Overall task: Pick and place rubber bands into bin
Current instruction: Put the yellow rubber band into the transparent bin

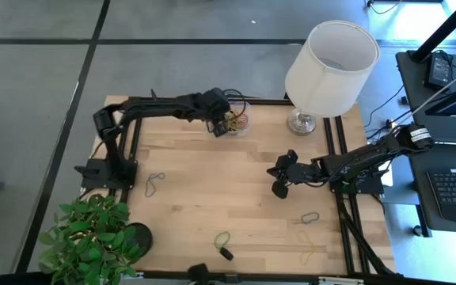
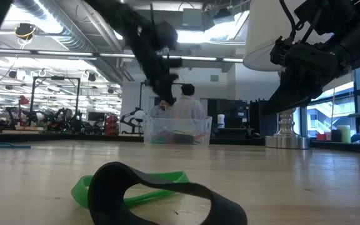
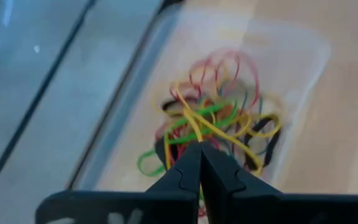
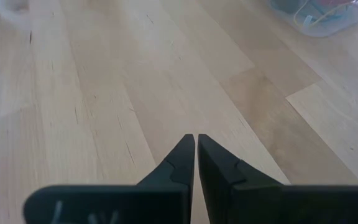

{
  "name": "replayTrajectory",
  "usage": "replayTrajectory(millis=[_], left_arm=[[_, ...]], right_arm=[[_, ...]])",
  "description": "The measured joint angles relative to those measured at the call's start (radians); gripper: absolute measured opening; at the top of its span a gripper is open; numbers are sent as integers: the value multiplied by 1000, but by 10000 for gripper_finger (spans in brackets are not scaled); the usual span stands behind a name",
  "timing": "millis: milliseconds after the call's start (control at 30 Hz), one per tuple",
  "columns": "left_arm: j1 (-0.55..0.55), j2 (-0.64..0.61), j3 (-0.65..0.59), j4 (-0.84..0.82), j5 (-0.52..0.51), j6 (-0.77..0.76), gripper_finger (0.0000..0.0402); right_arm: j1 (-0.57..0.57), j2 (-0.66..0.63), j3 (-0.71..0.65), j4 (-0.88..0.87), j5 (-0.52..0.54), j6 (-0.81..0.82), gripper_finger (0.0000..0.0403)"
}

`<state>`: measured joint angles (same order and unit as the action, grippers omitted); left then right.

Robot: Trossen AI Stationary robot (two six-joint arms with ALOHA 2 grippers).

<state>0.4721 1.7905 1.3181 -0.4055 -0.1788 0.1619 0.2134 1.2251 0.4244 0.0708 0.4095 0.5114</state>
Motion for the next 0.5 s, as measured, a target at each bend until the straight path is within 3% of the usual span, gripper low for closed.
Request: replayTrajectory(millis=[267, 500], left_arm=[[15, 201, 0, 101, -6, 10, 7], [16, 216, 5, 86, -8, 9, 61]], right_arm=[[0, 0, 0, 0, 0, 0, 26], [0, 0, 0, 0, 0, 0, 26]])
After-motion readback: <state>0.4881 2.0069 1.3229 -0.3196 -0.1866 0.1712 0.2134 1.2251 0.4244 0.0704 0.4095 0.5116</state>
